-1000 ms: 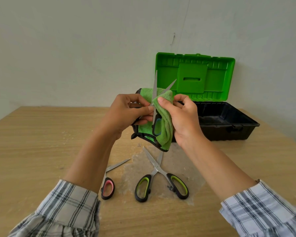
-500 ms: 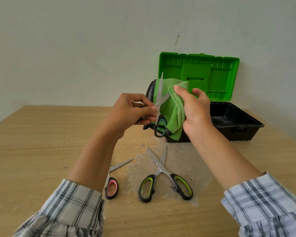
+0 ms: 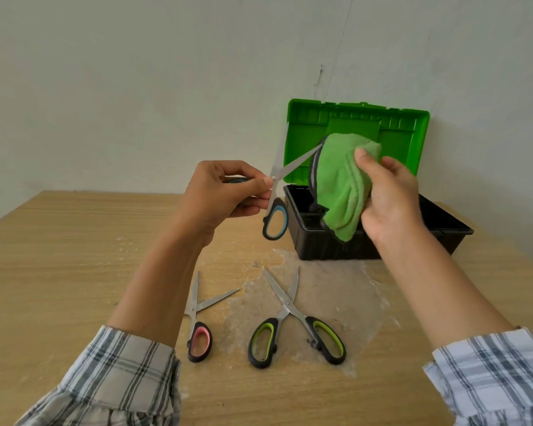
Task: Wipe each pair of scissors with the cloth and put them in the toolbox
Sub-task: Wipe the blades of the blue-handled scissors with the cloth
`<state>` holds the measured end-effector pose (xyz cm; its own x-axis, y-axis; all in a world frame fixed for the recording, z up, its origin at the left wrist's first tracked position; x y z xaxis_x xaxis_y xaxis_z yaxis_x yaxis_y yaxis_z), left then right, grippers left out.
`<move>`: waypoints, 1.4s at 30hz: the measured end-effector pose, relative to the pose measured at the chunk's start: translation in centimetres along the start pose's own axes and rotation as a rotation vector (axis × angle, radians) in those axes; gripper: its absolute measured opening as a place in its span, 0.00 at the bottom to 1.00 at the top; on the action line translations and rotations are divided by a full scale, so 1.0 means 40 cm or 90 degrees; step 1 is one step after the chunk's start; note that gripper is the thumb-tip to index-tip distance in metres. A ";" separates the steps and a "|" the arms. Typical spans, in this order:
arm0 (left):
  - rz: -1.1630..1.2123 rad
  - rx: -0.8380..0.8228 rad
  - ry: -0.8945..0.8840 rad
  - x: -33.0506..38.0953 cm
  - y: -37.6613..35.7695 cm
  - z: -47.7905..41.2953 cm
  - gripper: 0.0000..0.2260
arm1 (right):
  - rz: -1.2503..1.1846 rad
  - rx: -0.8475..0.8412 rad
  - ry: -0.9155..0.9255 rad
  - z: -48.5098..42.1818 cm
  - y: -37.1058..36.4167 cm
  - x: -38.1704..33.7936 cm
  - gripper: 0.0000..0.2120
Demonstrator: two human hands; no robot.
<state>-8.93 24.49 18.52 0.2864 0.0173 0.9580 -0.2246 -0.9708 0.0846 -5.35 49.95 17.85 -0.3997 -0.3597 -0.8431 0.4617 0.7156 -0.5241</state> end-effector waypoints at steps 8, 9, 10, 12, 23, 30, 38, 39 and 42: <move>-0.025 -0.026 -0.040 0.006 -0.033 0.003 0.04 | -0.028 -0.079 -0.083 0.105 -0.065 0.118 0.29; -0.032 -0.035 -0.045 0.006 -0.039 0.005 0.04 | -0.028 -0.077 -0.091 0.110 -0.070 0.126 0.29; -0.035 -0.039 -0.048 0.006 -0.044 0.006 0.04 | -0.028 -0.072 -0.092 0.111 -0.073 0.127 0.28; -0.019 -0.033 -0.042 0.002 -0.045 0.005 0.05 | -0.020 -0.061 -0.083 0.109 -0.075 0.117 0.25; 0.293 -0.022 0.105 -0.060 -0.066 -0.008 0.05 | -0.081 -0.026 -0.073 0.089 -0.087 0.105 0.23; 0.293 0.003 0.101 -0.060 -0.060 -0.005 0.04 | -0.058 -0.047 -0.071 0.089 -0.087 0.109 0.21; 0.284 0.031 0.093 -0.067 -0.051 -0.007 0.08 | -0.044 -0.031 -0.094 0.085 -0.065 0.123 0.23; 0.269 0.037 0.085 -0.066 -0.047 -0.008 0.08 | -0.040 -0.024 -0.097 0.081 -0.058 0.123 0.22; 0.230 0.043 0.074 -0.068 -0.039 -0.012 0.08 | -0.028 -0.028 -0.103 0.073 -0.049 0.121 0.21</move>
<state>-9.81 26.07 15.92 0.0920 -0.3058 0.9476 -0.2289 -0.9327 -0.2787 -5.87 45.06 14.46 -0.2846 -0.4806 -0.8295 0.4100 0.7211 -0.5585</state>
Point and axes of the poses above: each hand's wrist, its own z-axis away from the middle knuckle, its own y-axis out of the back of the hand, x = y × z, the point moved 9 cm from there along -z, towards the middle knuckle, and after that the axes turned 3 degrees about -z, right-handed, at the moved point
